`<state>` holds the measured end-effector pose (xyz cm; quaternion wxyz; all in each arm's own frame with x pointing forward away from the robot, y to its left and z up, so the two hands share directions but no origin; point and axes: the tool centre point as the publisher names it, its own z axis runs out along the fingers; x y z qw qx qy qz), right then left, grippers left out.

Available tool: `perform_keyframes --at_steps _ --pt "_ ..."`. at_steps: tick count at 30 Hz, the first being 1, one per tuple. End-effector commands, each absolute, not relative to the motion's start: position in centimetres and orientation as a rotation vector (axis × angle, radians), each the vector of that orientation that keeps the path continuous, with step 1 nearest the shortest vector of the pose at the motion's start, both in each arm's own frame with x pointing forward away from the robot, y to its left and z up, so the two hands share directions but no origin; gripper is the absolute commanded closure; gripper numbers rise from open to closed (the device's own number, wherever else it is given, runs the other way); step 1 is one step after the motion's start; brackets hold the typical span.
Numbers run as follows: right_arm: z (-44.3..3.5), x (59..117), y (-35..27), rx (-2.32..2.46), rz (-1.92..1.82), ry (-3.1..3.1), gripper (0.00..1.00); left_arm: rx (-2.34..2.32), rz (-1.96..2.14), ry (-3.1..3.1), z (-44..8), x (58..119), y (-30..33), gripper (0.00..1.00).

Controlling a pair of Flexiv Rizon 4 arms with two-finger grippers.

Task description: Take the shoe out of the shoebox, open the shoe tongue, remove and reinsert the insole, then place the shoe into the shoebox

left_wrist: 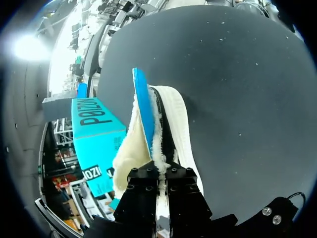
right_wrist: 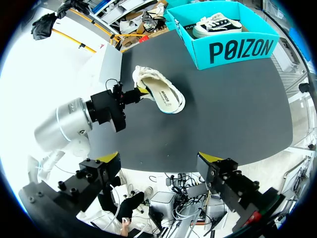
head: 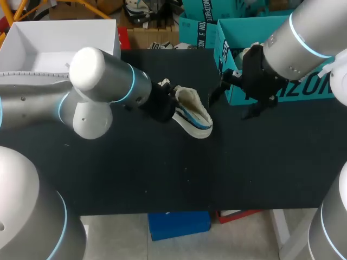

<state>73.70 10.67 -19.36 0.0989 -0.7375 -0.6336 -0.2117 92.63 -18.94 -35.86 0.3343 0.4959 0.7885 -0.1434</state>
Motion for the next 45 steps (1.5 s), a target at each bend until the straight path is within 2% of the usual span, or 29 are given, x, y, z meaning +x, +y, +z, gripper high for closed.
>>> perform_keyframes --at_steps 1,15,29,39,40,41,42,45 --pt "-19.4 73.7 10.8 -2.183 -0.625 -1.874 0.0 1.435 -0.546 1.972 -35.4 91.9 -17.2 1.0" --pt "-19.4 73.7 10.8 -2.183 -0.625 -1.874 0.0 1.879 -0.64 1.776 -37.2 91.6 -14.4 1.0" --pt "-19.4 73.7 10.8 -2.183 -0.625 -1.874 0.0 1.915 -0.575 1.73 -35.4 93.5 -13.2 1.0" --pt "-19.4 73.7 10.8 -2.183 -0.625 -1.874 0.0 1.887 -0.596 1.806 -37.3 92.9 -13.0 1.0" --pt "-19.4 73.7 10.8 -2.183 -0.625 -1.874 0.0 1.882 -0.598 1.81 -37.3 92.9 -13.0 0.78" --pt "-19.4 73.7 10.8 -2.183 -0.625 -1.874 0.0 1.869 -0.607 1.81 -37.2 92.9 -13.0 0.42" --pt "-19.4 73.7 10.8 -2.183 -0.625 -1.874 0.0 1.859 -0.62 1.81 -37.0 92.9 -13.0 0.0" --pt "-19.4 73.7 10.8 -2.183 -0.625 -1.874 0.0 1.825 -0.663 1.814 -36.0 92.7 -13.1 0.0"
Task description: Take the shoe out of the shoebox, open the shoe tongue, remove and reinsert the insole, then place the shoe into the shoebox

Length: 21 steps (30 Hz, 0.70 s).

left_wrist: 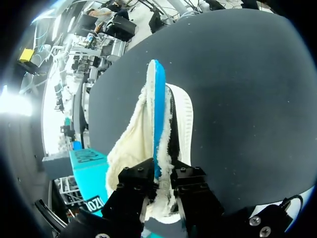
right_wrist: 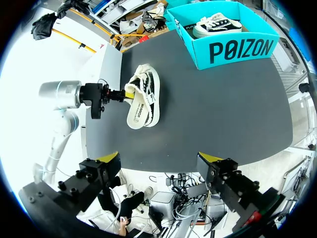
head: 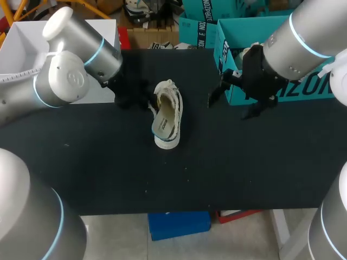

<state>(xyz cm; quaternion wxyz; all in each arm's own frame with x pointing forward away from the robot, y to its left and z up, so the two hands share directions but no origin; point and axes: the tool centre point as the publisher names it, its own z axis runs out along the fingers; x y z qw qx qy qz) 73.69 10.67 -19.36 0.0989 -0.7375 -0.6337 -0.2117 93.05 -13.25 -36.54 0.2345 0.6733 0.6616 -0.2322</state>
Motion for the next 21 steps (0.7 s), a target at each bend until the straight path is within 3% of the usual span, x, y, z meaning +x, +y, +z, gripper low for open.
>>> perform_keyframes --at_steps 1,16,17,18,19,20,21 --pt "-19.4 73.7 10.8 -2.183 -0.625 -1.874 0.0 1.819 -0.672 1.813 -35.7 92.5 -13.1 0.0" --pt "-19.4 73.7 10.8 -2.183 -0.625 -1.874 0.0 1.768 -1.004 1.84 -34.6 85.7 -12.3 0.0" --pt "-19.4 73.7 10.8 -2.183 -0.625 -1.874 0.0 1.765 -1.016 1.841 -34.7 85.5 -12.3 0.09" --pt "-19.4 73.7 10.8 -2.183 -0.625 -1.874 0.0 1.758 -1.035 1.842 -34.8 85.4 -12.3 0.25" --pt "-19.4 73.7 10.8 -2.183 -0.625 -1.874 0.0 1.755 -1.04 1.843 -34.9 85.3 -12.4 0.47" --pt "-19.4 73.7 10.8 -2.183 -0.625 -1.874 0.0 1.754 -1.041 1.843 -35.0 85.2 -12.4 0.58" --pt "-19.4 73.7 10.8 -2.183 -0.625 -1.874 0.0 1.751 -1.045 1.843 -35.1 85.2 -12.5 0.77"
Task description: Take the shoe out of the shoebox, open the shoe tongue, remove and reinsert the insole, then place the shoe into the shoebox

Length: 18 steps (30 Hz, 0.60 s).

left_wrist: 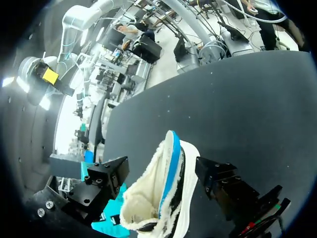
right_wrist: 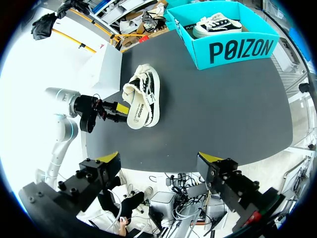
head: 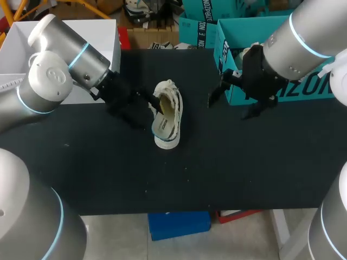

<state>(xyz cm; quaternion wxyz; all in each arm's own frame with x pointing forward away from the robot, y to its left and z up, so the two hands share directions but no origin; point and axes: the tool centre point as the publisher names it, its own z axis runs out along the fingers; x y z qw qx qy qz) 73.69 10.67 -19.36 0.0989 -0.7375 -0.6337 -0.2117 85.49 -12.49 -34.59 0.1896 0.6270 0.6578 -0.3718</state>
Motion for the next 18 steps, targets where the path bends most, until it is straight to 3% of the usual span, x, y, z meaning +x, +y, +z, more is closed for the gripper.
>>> perform_keyframes --at_steps 1,4,8,11,18 --pt "-19.4 73.7 10.8 -2.183 -0.625 -1.874 0.0 1.747 -1.051 1.843 -35.3 85.1 -12.6 0.87" --pt "-19.4 73.7 10.8 -2.183 -0.625 -1.874 0.0 1.758 -1.054 1.842 -35.6 84.9 -13.0 0.83" --pt "-19.4 73.7 10.8 -2.183 -0.625 -1.874 0.0 1.785 -1.027 1.837 -36.1 84.8 -13.5 0.86" --pt "-19.4 73.7 10.8 -2.183 -0.625 -1.874 0.0 1.782 -1.03 1.833 -36.2 84.9 -14.0 0.99" --pt "-19.4 73.7 10.8 -2.183 -0.625 -1.874 0.0 1.799 -1.013 1.81 -36.2 85.0 -14.7 1.0"
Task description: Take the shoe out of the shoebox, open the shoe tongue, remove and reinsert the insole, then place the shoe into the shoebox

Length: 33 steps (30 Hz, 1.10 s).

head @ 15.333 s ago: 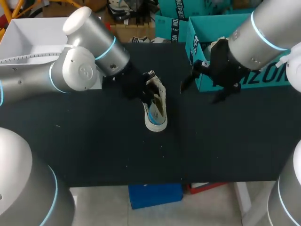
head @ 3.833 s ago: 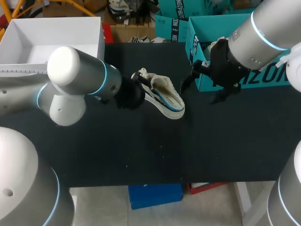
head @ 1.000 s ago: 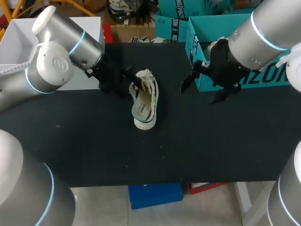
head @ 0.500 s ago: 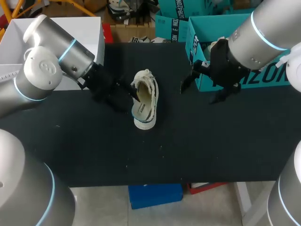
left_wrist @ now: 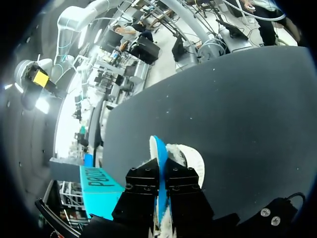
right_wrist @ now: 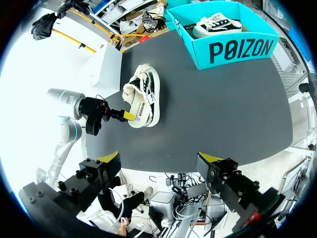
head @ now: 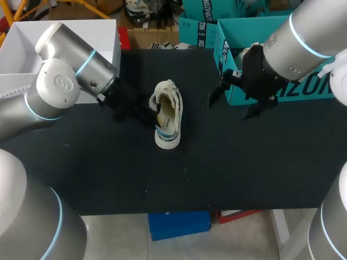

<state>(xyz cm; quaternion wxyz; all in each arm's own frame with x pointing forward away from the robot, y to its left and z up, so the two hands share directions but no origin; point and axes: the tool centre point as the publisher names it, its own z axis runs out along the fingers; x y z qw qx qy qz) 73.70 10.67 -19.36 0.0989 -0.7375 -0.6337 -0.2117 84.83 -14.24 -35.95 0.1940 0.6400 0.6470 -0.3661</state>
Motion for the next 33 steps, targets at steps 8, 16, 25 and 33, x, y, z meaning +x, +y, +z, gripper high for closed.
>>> perform_keyframes --at_steps 8,16,25,33 --pt "-19.4 73.7 10.8 -2.183 -0.625 -1.874 0.0 1.817 -0.885 1.788 -36.9 85.5 -14.8 1.0" --pt "-19.4 73.7 10.8 -2.183 -0.625 -1.874 0.0 1.763 -0.813 1.795 -36.5 86.4 -15.1 1.0" --pt "-19.4 73.7 10.8 -2.183 -0.625 -1.874 0.0 1.65 -0.975 1.853 -35.4 86.2 -15.5 1.0" --pt "-19.4 73.7 10.8 -2.183 -0.625 -1.874 0.0 1.612 -1.012 1.896 -35.6 85.5 -16.5 1.0"
